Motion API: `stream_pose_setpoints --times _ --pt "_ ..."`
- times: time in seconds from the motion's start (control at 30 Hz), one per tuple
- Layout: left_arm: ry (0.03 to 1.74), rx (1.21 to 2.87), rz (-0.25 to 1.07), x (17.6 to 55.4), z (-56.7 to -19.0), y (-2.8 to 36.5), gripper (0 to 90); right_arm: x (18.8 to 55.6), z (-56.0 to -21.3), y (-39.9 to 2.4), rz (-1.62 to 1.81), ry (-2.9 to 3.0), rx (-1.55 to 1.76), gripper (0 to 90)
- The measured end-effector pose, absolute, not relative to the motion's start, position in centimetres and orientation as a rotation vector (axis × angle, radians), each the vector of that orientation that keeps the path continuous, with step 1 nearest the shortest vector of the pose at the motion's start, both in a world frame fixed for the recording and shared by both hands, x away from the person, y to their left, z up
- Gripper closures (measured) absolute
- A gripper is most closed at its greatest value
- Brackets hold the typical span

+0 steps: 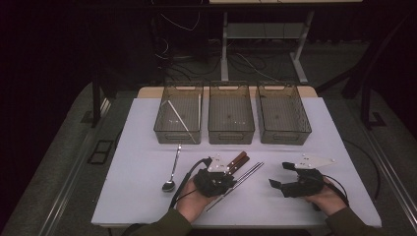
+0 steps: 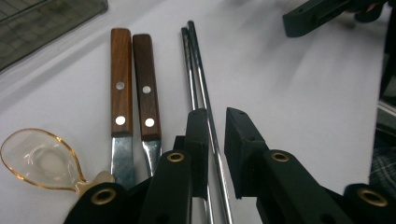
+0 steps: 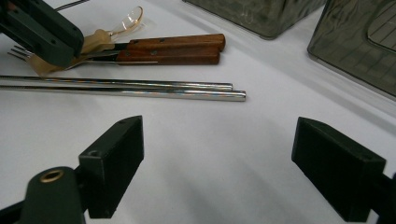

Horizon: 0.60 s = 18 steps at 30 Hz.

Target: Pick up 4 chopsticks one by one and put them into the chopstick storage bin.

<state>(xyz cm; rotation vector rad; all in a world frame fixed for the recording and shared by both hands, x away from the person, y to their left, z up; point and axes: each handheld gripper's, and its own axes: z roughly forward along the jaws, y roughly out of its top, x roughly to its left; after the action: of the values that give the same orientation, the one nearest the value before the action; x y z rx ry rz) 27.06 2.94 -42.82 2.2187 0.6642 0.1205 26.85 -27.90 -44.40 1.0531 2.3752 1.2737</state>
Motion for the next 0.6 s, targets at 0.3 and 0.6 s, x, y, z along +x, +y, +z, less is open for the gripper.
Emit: stream_pose_setpoints --times 0.3,0.6 --pt "0.664 2.285 0.129 26.9 -43.7 2.1 84.1 26.9 -44.4 -27.9 1.274 2.379 1.049 16.8" --pt "0.663 2.313 0.141 26.8 -44.1 1.5 84.7 26.9 -44.4 -27.9 1.274 2.379 1.047 16.8"
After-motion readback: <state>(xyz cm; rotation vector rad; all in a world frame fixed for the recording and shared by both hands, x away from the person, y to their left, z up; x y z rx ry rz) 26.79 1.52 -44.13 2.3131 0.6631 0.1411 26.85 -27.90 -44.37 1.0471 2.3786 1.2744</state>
